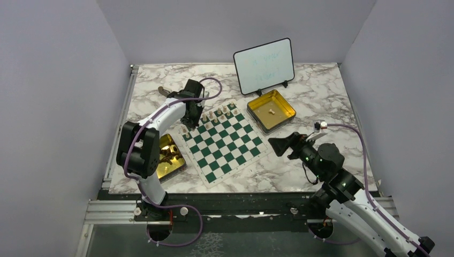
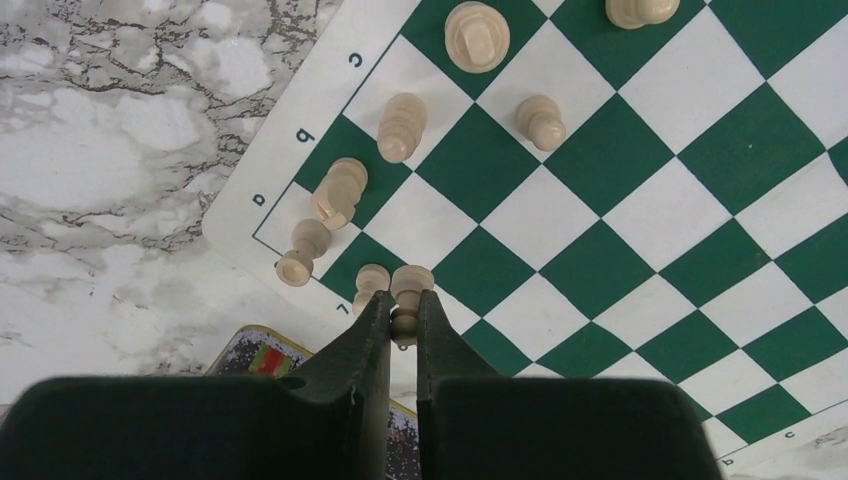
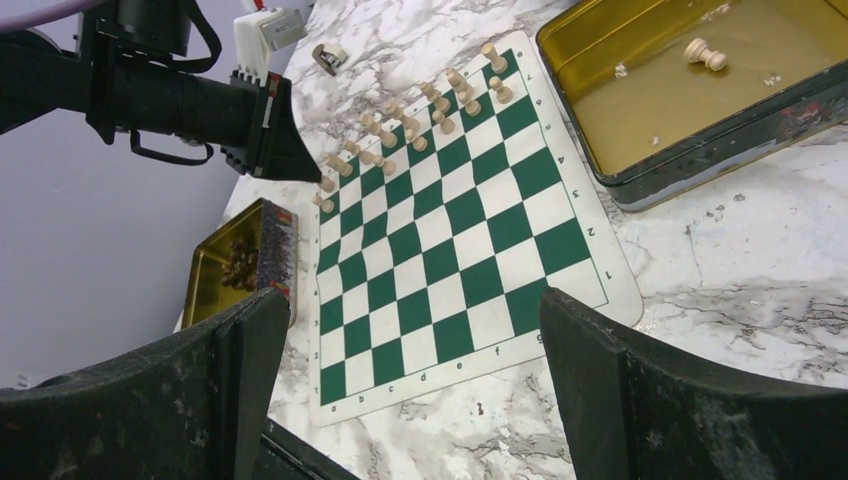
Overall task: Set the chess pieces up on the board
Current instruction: Place the chess piece on the chessboard.
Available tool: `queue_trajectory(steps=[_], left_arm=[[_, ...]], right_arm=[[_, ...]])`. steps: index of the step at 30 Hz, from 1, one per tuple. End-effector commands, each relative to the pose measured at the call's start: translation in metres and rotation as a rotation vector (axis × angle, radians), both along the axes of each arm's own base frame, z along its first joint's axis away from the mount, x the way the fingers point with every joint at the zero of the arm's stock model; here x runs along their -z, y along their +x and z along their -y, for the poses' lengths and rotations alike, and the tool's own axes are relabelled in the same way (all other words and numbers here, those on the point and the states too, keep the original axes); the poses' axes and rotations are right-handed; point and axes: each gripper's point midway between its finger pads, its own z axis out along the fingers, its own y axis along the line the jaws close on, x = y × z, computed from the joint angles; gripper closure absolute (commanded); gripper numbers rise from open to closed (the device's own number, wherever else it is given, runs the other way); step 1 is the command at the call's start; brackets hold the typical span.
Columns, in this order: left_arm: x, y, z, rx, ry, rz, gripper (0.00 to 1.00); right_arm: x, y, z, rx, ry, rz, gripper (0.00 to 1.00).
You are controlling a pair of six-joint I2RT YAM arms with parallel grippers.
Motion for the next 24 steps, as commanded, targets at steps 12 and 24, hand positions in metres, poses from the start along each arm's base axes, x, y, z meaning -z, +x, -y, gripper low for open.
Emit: queue_trajectory(steps=[12, 24], left_arm=[[0.024, 0.008, 0.002, -0.003, -0.026, -0.019, 1.0], [0.036, 0.004, 0.002, -0.009, -0.025, -0.061, 1.0]], right_arm=[[-0.011, 0.006, 0.004, 0.033, -0.006, 0.023, 0.0], [-0.006, 0.005, 0.005, 0.037, -0.001, 0.011, 0.0]])
